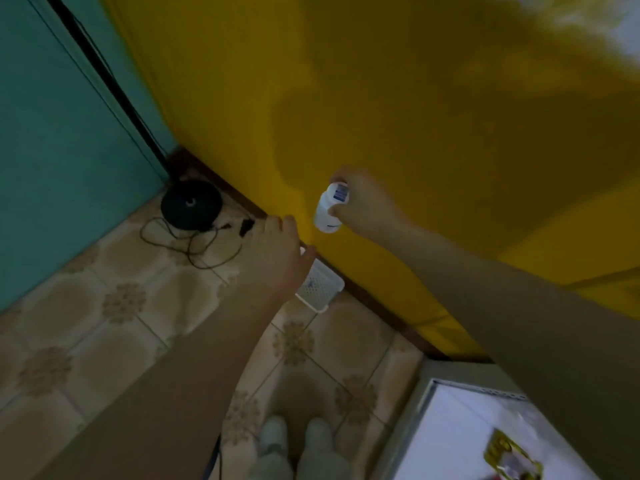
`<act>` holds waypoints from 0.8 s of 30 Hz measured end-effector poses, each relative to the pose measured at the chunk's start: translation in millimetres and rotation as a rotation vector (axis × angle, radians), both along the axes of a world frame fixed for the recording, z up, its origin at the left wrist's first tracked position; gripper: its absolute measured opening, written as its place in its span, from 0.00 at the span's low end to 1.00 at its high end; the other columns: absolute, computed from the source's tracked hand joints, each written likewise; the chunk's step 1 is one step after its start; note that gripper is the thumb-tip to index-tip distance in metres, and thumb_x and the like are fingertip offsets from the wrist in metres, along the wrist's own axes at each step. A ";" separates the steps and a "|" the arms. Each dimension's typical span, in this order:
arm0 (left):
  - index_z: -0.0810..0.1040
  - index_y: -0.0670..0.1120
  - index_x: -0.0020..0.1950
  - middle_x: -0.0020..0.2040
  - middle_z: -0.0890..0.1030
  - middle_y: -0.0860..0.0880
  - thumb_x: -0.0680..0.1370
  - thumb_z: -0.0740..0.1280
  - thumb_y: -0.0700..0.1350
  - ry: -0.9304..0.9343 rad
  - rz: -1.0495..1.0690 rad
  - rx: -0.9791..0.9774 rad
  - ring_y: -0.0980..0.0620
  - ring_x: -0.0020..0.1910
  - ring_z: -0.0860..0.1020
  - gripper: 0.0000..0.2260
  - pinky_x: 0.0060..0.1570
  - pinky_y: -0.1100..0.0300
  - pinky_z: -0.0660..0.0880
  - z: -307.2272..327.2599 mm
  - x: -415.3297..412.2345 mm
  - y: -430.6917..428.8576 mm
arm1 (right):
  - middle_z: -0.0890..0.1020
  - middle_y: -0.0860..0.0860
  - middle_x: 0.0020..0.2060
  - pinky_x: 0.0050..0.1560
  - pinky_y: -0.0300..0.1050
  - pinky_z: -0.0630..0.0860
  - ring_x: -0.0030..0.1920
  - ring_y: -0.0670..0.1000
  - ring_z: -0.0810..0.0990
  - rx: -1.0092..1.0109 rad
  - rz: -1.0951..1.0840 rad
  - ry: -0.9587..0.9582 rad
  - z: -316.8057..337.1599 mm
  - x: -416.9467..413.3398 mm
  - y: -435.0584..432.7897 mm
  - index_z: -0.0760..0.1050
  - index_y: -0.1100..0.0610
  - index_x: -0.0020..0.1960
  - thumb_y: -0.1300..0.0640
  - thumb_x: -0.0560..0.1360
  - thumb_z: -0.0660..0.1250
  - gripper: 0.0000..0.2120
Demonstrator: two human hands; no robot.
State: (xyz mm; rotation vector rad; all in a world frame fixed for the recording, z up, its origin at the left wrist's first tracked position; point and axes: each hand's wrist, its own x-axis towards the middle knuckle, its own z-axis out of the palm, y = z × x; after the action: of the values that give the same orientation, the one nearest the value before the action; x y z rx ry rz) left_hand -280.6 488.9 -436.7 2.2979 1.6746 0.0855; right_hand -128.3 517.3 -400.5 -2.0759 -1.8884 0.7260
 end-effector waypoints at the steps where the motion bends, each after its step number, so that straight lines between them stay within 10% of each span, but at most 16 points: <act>1: 0.72 0.39 0.58 0.53 0.76 0.39 0.78 0.64 0.54 -0.003 -0.016 -0.016 0.39 0.52 0.74 0.19 0.49 0.49 0.69 -28.0 2.5 4.9 | 0.73 0.58 0.63 0.56 0.55 0.74 0.59 0.59 0.74 -0.010 -0.021 0.003 -31.2 2.6 5.1 0.70 0.59 0.66 0.65 0.76 0.66 0.19; 24: 0.66 0.41 0.65 0.62 0.70 0.41 0.78 0.61 0.55 0.158 -0.063 -0.270 0.42 0.61 0.69 0.23 0.59 0.51 0.67 -550.4 16.6 0.7 | 0.72 0.59 0.65 0.61 0.43 0.69 0.65 0.56 0.72 -0.265 -0.139 0.014 -635.5 17.2 9.7 0.70 0.61 0.67 0.66 0.74 0.68 0.22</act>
State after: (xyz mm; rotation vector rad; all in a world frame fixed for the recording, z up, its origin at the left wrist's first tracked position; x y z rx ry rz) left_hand -264.0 489.6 -987.1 2.1972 1.5729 -0.3232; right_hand -111.2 527.0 -1035.9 -2.3239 -1.6974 0.9999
